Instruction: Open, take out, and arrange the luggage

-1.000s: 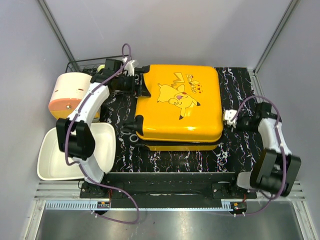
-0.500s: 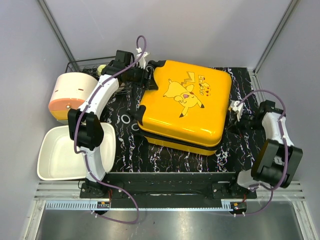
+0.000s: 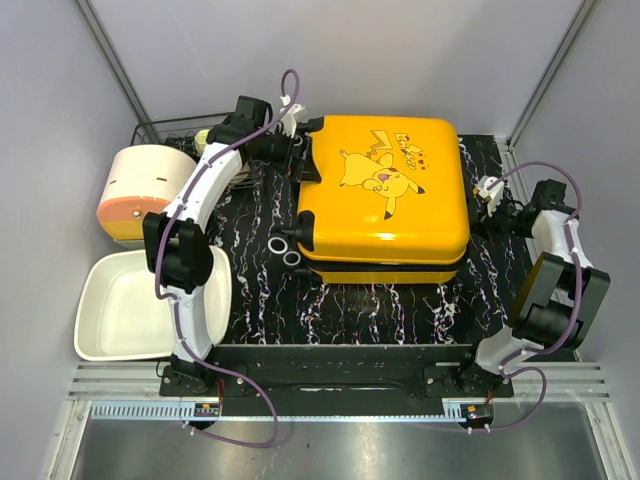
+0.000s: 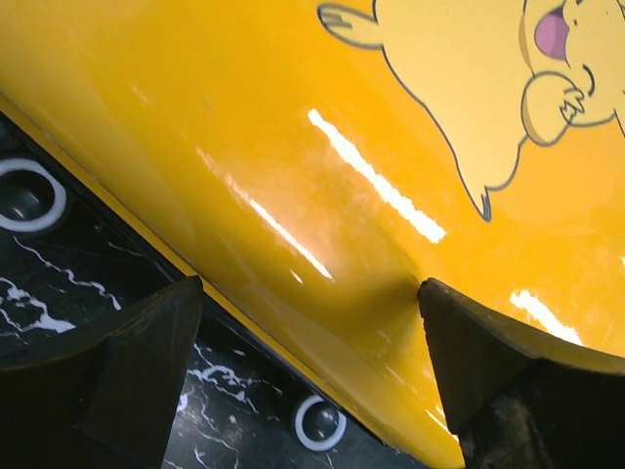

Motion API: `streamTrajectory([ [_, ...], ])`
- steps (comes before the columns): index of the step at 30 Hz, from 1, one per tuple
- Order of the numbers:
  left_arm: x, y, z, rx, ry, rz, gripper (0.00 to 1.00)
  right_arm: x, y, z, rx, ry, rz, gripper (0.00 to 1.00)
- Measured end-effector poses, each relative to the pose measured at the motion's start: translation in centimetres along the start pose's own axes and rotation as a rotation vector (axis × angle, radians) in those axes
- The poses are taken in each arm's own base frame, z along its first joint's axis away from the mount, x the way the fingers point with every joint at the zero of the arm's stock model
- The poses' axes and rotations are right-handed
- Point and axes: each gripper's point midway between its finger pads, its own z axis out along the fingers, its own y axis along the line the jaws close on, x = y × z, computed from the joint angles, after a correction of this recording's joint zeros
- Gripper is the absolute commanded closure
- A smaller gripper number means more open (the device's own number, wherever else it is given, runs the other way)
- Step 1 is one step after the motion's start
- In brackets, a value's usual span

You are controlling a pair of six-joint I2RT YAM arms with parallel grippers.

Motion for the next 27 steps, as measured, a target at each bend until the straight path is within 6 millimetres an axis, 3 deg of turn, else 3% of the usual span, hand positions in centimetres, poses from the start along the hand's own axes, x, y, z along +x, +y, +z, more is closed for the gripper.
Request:
streamTrajectory([
  [3, 0.9, 0.0, -1.3, 0.0, 0.019, -0.027, 0.02, 0.0, 0.1, 0.0, 0.015, -0.012, -0.028, 1.0],
  [5, 2.4, 0.0, -4.0, -0.033, 0.042, -0.086, 0.01, -0.1, 0.4, -0.1, 0.028, -0.017, -0.046, 1.0],
  [6, 2.7, 0.0, -4.5, -0.038, 0.045, -0.099, 0.01, -0.1, 0.6, -0.2, 0.034, -0.018, -0.054, 1.0],
  [12, 7.4, -0.4, -15.4, -0.199, -0.137, -0.488, 0.01, -0.6, 4.1, -0.3, 0.04, 0.0, -0.099, 1.0],
  [14, 8.0, -1.3, -17.3, -0.245, -0.197, -0.566, 0.01, -1.0, 6.2, 0.0, 0.021, 0.003, -0.113, 1.0],
  [18, 7.8, -3.8, -18.3, -0.256, -0.296, -0.667, 0.01, -2.3, 11.3, 1.1, -0.061, -0.015, -0.121, 1.0],
  [20, 8.1, -4.0, -18.0, -0.257, -0.316, -0.739, 0.01, -2.8, 13.8, 1.5, -0.114, -0.032, -0.113, 1.0],
  [23, 8.8, -2.3, -17.0, -0.294, -0.329, -0.862, 0.01, -3.1, 16.3, 1.4, -0.159, -0.047, -0.076, 1.0],
  [27, 10.0, 0.5, -15.7, -0.375, -0.341, -0.988, 0.01, -3.2, 16.9, 1.0, -0.15, -0.048, -0.041, 1.0],
])
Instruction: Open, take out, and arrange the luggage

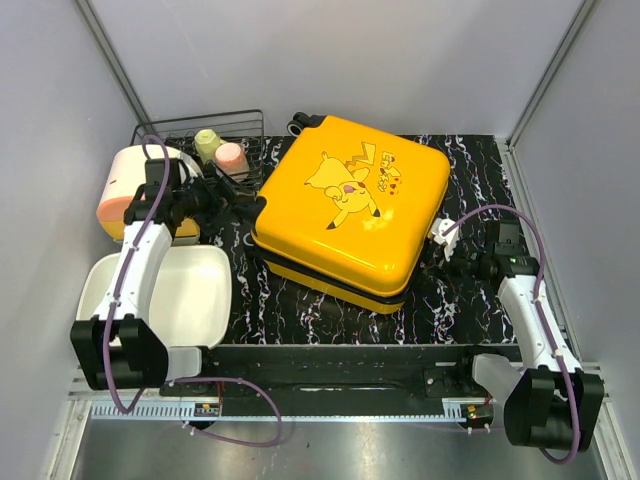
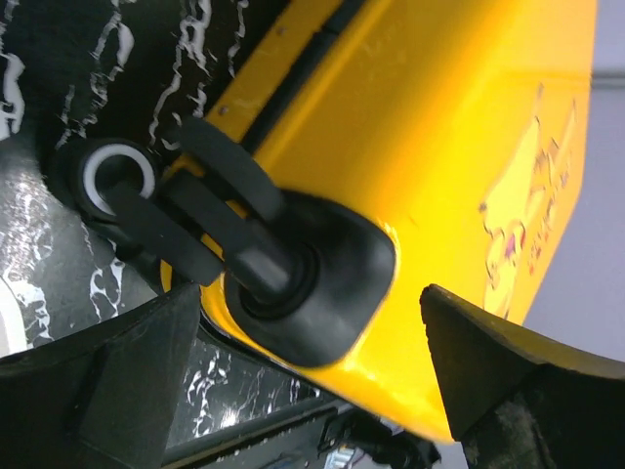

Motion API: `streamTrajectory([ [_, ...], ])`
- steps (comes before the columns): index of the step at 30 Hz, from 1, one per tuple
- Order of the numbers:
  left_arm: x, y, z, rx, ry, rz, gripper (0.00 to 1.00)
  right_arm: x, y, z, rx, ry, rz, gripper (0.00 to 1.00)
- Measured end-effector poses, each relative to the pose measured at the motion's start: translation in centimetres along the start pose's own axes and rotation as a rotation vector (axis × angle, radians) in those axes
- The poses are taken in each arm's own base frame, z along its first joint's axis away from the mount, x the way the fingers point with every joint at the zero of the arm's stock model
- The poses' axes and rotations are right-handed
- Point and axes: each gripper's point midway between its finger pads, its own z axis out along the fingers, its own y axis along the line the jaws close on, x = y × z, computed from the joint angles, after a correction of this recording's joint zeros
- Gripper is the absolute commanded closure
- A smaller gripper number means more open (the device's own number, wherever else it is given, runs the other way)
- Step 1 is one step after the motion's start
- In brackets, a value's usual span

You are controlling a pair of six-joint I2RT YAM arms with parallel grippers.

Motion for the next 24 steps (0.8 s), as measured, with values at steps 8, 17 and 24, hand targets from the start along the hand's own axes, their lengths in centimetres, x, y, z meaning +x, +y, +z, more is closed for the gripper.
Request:
streamTrajectory([
  [8, -1.7, 2.3, 4.0, -0.106, -0.045, -0.084, 0.02, -0.4, 0.2, -0.4, 0.024, -0.009, 0.016, 1.0],
  [17, -2.3, 2.0, 7.5, -0.103, -0.042, -0.092, 0.34, -0.6, 0.2, -0.7, 0.04, -0.01, 0.024, 1.0],
  [24, -2.6, 1.4, 8.4, -0.086, -0.043, -0.082, 0.01, -0.6, 0.3, -0.8, 0.048, -0.009, 0.034, 1.0],
])
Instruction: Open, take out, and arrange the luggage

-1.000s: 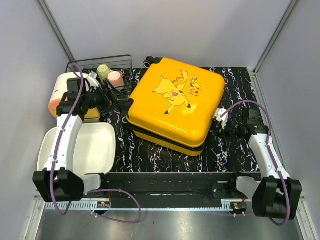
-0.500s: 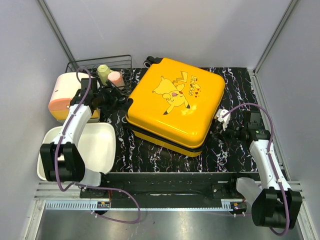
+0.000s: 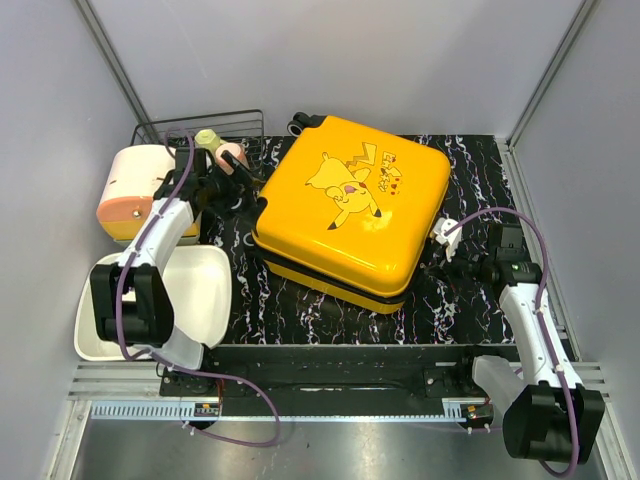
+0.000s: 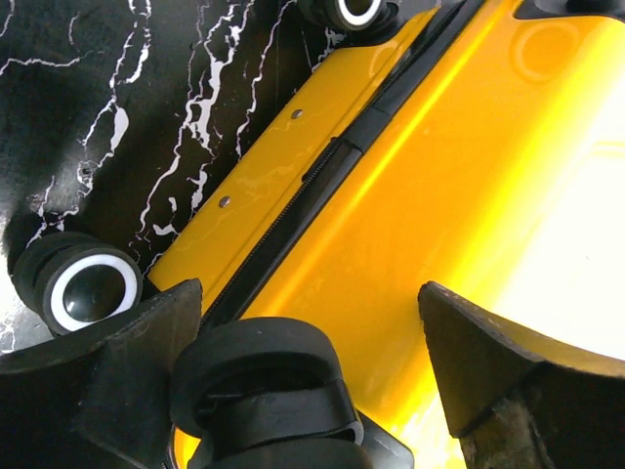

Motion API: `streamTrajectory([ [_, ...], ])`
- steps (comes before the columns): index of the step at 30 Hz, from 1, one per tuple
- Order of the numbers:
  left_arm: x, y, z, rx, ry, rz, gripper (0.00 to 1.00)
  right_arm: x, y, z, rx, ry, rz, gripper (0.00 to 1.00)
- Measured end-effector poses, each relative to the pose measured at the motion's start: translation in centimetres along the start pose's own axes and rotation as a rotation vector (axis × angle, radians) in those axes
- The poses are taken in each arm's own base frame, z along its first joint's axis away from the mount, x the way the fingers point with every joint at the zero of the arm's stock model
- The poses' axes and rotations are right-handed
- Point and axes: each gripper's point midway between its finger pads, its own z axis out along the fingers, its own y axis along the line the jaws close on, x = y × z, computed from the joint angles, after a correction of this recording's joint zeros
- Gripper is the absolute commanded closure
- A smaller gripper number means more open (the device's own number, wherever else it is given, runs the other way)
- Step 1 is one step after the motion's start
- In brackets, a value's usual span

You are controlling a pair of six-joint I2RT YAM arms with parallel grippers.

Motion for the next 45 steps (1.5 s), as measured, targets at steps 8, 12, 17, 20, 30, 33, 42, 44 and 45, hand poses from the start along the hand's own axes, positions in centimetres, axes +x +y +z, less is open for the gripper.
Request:
streamTrajectory([
  [8, 0.3, -0.8, -1.5, 0.046, -0.025, 0.044, 0.13, 0.0, 0.2, 0.0, 0.004, 0.001, 0.016, 1.0],
  [12, 0.7, -0.7, -2.1, 0.048, -0.02, 0.045, 0.03, 0.0, 0.3, 0.0, 0.003, 0.002, 0.023, 1.0],
  [17, 1.9, -0.1, -3.8, 0.054, -0.02, 0.048, 0.01, 0.0, 0.3, 0.0, 0.005, 0.002, 0.022, 1.0],
  [20, 2.6, 0.8, -4.9, 0.05, -0.025, 0.045, 0.05, 0.0, 0.3, 0.0, 0.006, 0.002, 0.021, 1.0],
  [30, 1.9, 1.3, -4.4, 0.055, -0.037, 0.026, 0.09, 0.0, 0.2, 0.0, 0.007, 0.003, 0.019, 1.0],
  [33, 1.6, 1.5, -4.3, 0.05, -0.047, 0.008, 0.05, 0.0, 0.2, 0.0, 0.007, 0.004, 0.019, 1.0],
  [42, 2.0, 3.4, -3.3, 0.031, -0.056, -0.05, 0.11, 0.0, 0.2, 0.0, 0.009, 0.005, 0.019, 1.0],
  [44, 2.0, 3.3, -3.2, 0.034, -0.058, -0.059, 0.14, 0.0, 0.2, 0.0, 0.009, 0.006, 0.018, 1.0],
  [45, 1.9, 3.3, -3.2, 0.037, -0.06, -0.059, 0.15, 0.0, 0.2, 0.0, 0.008, 0.006, 0.018, 1.0],
])
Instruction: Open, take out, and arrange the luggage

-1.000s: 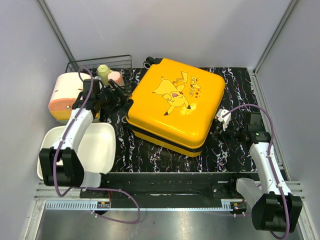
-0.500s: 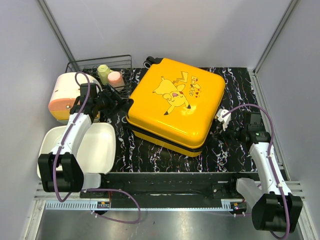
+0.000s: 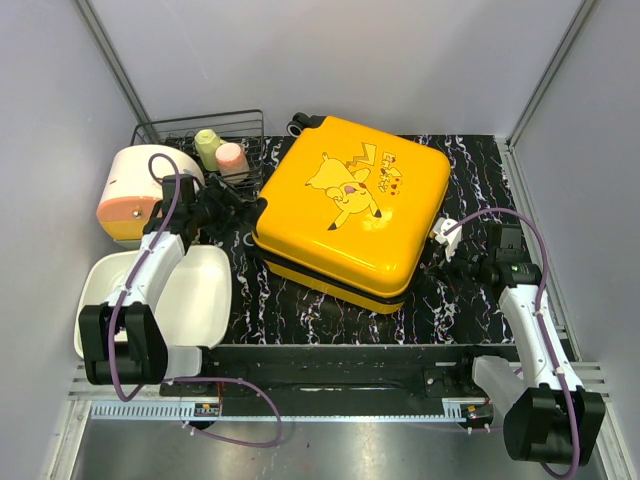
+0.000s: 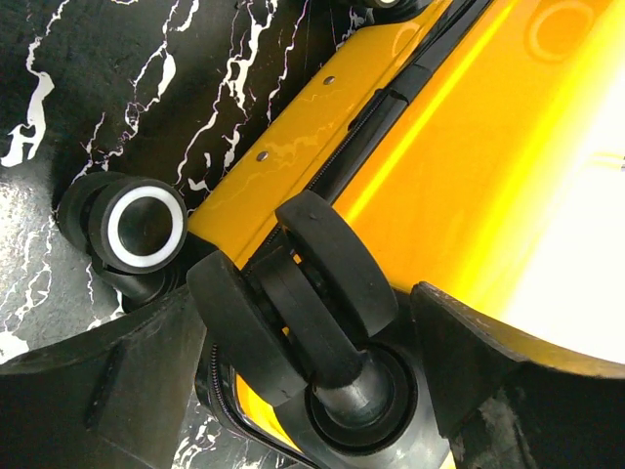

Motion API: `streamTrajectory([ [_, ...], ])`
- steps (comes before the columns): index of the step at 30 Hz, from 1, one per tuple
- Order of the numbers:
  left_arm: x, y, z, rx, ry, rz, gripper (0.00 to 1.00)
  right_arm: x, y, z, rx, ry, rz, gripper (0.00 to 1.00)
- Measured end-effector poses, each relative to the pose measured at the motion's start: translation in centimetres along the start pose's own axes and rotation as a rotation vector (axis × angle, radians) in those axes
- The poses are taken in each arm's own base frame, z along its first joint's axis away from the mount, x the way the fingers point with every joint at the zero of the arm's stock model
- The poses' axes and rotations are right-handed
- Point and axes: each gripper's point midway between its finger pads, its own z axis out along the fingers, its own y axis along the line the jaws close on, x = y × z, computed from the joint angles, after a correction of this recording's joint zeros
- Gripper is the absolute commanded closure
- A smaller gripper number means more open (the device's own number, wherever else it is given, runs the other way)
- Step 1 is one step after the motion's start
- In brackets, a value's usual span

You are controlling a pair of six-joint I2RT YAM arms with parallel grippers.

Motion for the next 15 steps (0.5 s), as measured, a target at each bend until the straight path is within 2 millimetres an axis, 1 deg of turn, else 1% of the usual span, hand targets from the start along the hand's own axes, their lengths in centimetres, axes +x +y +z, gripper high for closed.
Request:
streamTrajectory([
  [4, 0.0, -0.1, 0.1, 0.004, 0.001, -0.007, 0.16, 0.0, 0.0, 0.0, 0.0, 0.0, 0.0, 1.0],
  [8, -0.2, -0.3, 0.5, 0.01, -0.003, -0.024, 0.1, 0.0, 0.0, 0.0, 0.0, 0.0, -0.001, 1.0],
  [9, -0.2, -0.2, 0.8, 0.009, 0.0, -0.031, 0.1, 0.0, 0.0, 0.0, 0.0, 0.0, -0.001, 1.0],
  [11, -0.3, -0.1, 1.3, 0.006, 0.004, -0.04, 0.12, 0.0, 0.0, 0.0, 0.0, 0.0, -0.001, 1.0],
  [14, -0.4, -0.1, 1.7, 0.002, 0.008, -0.058, 0.18, 0.0, 0.0, 0.0, 0.0, 0.0, -0.001, 1.0],
  [15, -0.5, -0.2, 1.8, 0.004, 0.006, -0.061, 0.23, 0.0, 0.0, 0.0, 0.0, 0.0, -0.001, 1.0],
])
